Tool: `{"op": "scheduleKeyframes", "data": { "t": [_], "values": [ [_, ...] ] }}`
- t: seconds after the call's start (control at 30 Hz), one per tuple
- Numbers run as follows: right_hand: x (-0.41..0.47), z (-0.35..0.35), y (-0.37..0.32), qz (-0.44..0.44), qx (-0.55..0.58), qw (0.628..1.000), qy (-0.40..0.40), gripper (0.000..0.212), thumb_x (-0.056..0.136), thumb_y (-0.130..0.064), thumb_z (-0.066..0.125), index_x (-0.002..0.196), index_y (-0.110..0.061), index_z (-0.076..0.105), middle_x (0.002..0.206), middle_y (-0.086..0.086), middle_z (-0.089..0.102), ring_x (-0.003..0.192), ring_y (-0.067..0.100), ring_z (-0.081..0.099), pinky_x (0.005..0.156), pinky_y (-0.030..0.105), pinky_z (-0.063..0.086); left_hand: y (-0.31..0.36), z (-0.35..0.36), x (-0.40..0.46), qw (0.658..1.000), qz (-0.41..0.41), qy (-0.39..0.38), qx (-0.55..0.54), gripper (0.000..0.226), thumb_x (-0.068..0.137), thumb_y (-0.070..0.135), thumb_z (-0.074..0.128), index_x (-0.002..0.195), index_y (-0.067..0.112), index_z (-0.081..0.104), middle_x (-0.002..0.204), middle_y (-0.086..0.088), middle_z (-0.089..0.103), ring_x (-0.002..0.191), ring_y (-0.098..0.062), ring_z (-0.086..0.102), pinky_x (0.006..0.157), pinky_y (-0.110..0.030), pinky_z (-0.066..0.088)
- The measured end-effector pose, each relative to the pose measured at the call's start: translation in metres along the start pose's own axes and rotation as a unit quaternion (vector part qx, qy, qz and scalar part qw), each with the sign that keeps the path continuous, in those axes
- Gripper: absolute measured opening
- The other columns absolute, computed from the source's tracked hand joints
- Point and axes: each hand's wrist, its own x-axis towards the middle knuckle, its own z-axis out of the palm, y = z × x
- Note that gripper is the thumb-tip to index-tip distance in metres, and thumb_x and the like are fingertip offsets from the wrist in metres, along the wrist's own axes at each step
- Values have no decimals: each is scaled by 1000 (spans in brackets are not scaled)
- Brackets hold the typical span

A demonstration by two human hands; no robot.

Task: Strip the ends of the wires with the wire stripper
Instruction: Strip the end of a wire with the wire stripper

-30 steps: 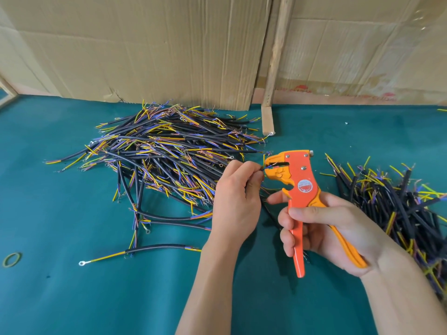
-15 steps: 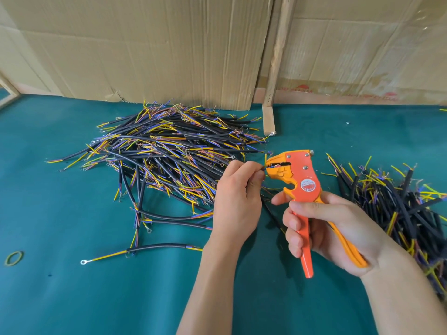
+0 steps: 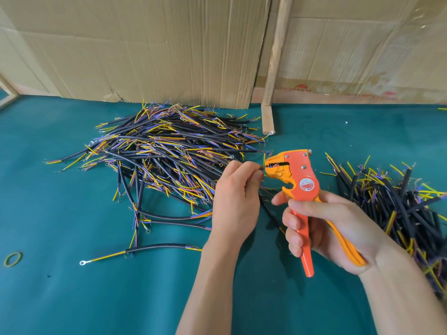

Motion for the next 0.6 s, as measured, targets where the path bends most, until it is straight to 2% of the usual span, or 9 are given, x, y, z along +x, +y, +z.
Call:
{"op": "scheduleKeyframes", "data": {
  "t": [0.33,0.6],
  "values": [
    [1,1,0,-2,2,1000,-5,29,81,-18,73,105,-2,73,73,14,55,55,29,54,53,40,52,1,0,1,1000,-5,-3,0,13,100,9,59,90,8,68,83,-4,52,75,-15,46,67,-19,36],
    [2,2,1,1,-1,1000,8,25,80,-18,76,100,-3,73,67,12,49,50,27,48,49,37,45,1,0,1,1000,-9,-5,2,14,100,10,58,90,7,67,82,-4,52,75,-15,46,67,-22,36]
  ]
}}
